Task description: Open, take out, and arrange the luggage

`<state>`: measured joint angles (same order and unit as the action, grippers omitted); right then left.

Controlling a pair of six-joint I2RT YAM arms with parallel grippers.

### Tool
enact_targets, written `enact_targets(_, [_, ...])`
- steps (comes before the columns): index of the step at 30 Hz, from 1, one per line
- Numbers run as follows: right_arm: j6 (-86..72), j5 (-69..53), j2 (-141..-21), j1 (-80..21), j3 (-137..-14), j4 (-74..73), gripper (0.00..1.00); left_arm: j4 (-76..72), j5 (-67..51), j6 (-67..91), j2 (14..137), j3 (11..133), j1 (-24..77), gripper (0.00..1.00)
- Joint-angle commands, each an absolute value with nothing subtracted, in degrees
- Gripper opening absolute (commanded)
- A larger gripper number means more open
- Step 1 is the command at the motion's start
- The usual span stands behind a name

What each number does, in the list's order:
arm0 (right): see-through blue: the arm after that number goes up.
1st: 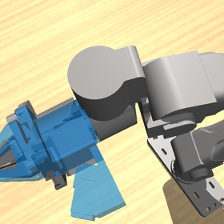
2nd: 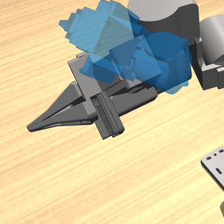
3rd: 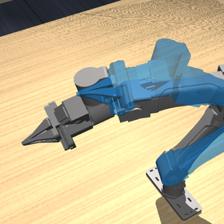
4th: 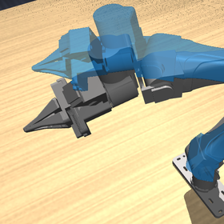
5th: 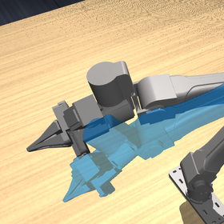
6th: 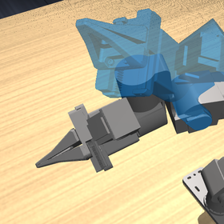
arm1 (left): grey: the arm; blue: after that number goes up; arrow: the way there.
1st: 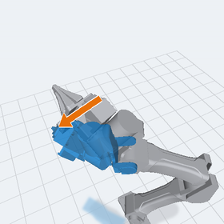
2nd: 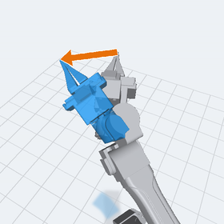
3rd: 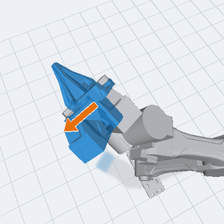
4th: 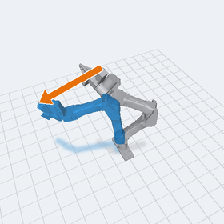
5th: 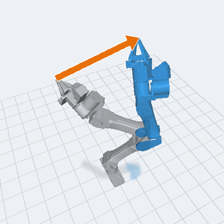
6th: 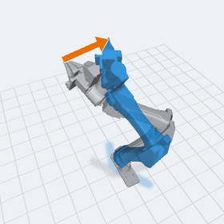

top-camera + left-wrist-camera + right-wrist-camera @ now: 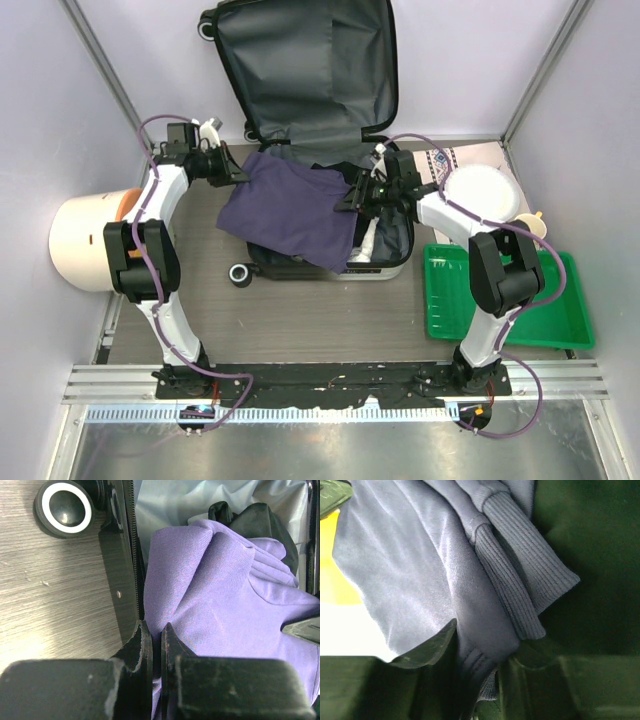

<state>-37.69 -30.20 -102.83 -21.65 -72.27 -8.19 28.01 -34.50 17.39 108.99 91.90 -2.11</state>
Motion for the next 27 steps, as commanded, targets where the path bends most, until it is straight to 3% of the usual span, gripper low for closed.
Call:
enact_targets(1, [-38.15, -31.99, -101.43, -22.15, -77.43, -6.33, 0.30, 25.58, -35.41, 12.75, 103.54, 93.43, -2.72, 0.00])
enact_targets(2, [-37.01, -32.08, -100.38, -22.15, -77.95, -6.68, 0.19, 25.58, -35.68, 12.05, 102.67, 93.43, -2.64, 0.00])
enact_targets(3, [-36.31, -32.08, -99.59, -22.15, -79.09, -7.11, 0.15, 25.84, -35.94, 11.34, 100.83, 93.43, -2.72, 0.00])
enact_targets(8, [-28.94, -28.48, -94.23, -22.15, -82.17, -12.29, 0.01, 27.77, -37.09, 5.19, 95.02, 94.57, -2.72, 0.00])
enact_targets(16, [-20.22, -24.87, -86.93, -20.22, -88.24, -19.59, 0.01, 29.00, -39.81, 4.92, 86.58, 97.99, -0.53, 0.00])
enact_targets(27, [1.65, -20.51, -66.72, -4.58, -88.59, -45.48, 0.01, 25.15, -34.72, 10.17, 80.51, 91.94, 27.13, 0.00])
